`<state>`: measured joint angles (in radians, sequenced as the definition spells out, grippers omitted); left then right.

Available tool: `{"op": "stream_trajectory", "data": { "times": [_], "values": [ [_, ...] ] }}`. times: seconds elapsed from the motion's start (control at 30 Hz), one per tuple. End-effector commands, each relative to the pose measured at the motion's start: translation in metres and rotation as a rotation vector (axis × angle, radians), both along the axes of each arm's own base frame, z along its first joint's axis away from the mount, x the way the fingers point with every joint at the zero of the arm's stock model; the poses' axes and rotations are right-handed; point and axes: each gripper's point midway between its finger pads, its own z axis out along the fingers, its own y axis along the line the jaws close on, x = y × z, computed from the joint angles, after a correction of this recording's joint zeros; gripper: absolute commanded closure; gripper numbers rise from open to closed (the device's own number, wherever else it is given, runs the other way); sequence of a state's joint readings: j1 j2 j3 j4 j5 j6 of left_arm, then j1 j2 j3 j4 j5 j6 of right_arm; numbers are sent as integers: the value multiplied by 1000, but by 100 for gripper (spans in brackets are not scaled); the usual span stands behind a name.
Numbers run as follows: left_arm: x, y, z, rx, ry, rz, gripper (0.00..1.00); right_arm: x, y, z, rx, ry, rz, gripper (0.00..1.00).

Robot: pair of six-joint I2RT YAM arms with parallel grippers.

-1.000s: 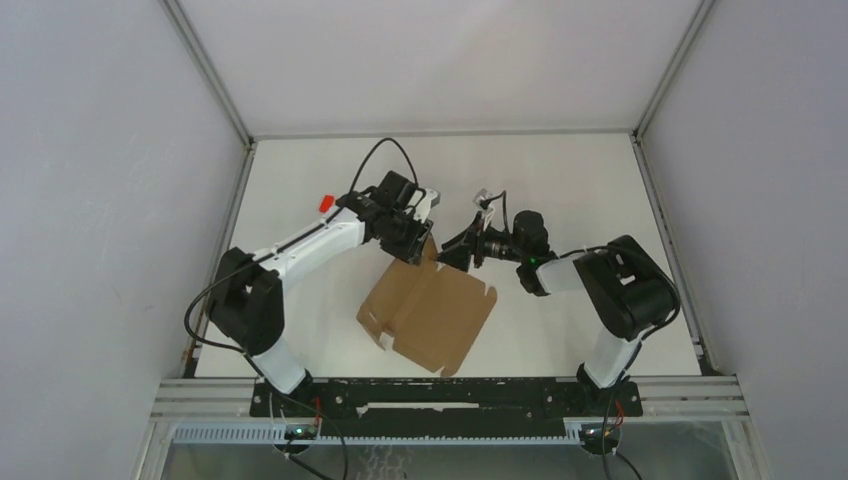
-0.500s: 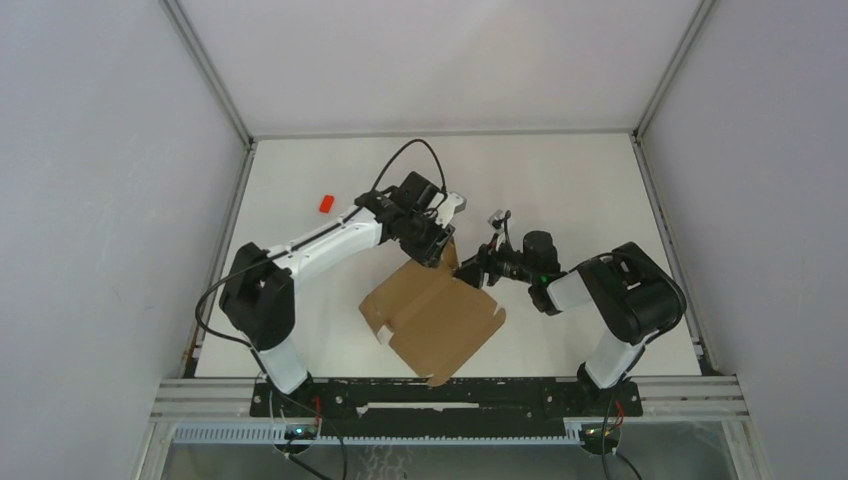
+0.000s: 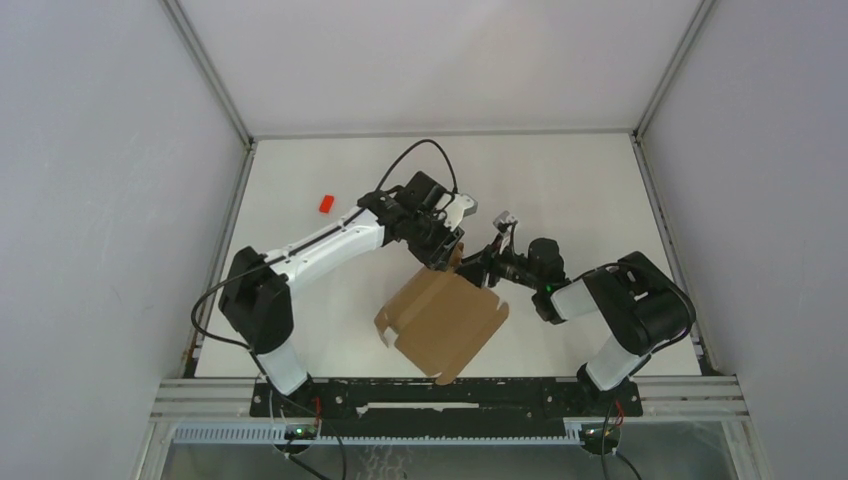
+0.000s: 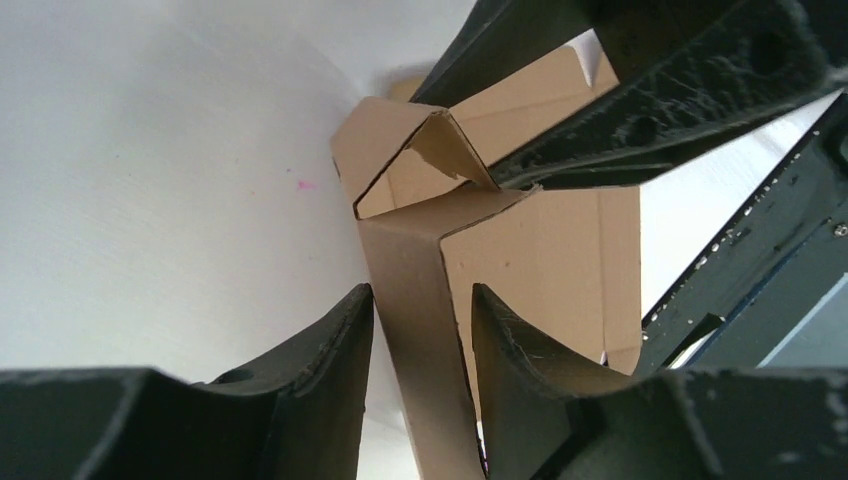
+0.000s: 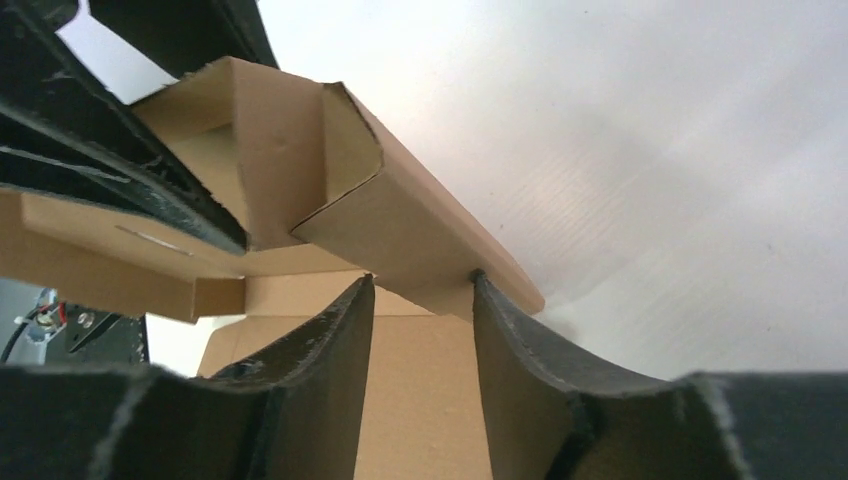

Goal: Fold the paper box
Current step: Fold the paper box at the center of the board.

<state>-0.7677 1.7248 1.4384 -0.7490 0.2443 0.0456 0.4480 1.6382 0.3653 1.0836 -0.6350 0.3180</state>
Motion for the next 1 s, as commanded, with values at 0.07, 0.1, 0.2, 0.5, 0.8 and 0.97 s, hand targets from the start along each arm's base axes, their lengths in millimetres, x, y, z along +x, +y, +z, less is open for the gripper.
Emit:
{"op": "stream_trajectory", "data": {
  "times": [0.07,0.1,0.2,0.5,0.8,0.97],
  "values": [
    [-10,-12,54,-130,-69,-51,54,15,10,21,-12,-122,-41,61],
    [-11,-11,54,-133,-66,-50,55,16,10,20,-24,-125,-48,63],
    [-16,-11,58,-151,-60,-53,54,18,9,20,-41,-131,-75,68],
    [-14,-7,48,-126,-64,-32,55,19,11,22,-35,-139,-82,69],
    [-10,-9,31,-100,-50,-33,55,13,13,33,-15,-174,-46,38],
    [-9,-9,21,-79,-39,-45,56,14,8,43,9,-203,-46,33]
  ]
}}
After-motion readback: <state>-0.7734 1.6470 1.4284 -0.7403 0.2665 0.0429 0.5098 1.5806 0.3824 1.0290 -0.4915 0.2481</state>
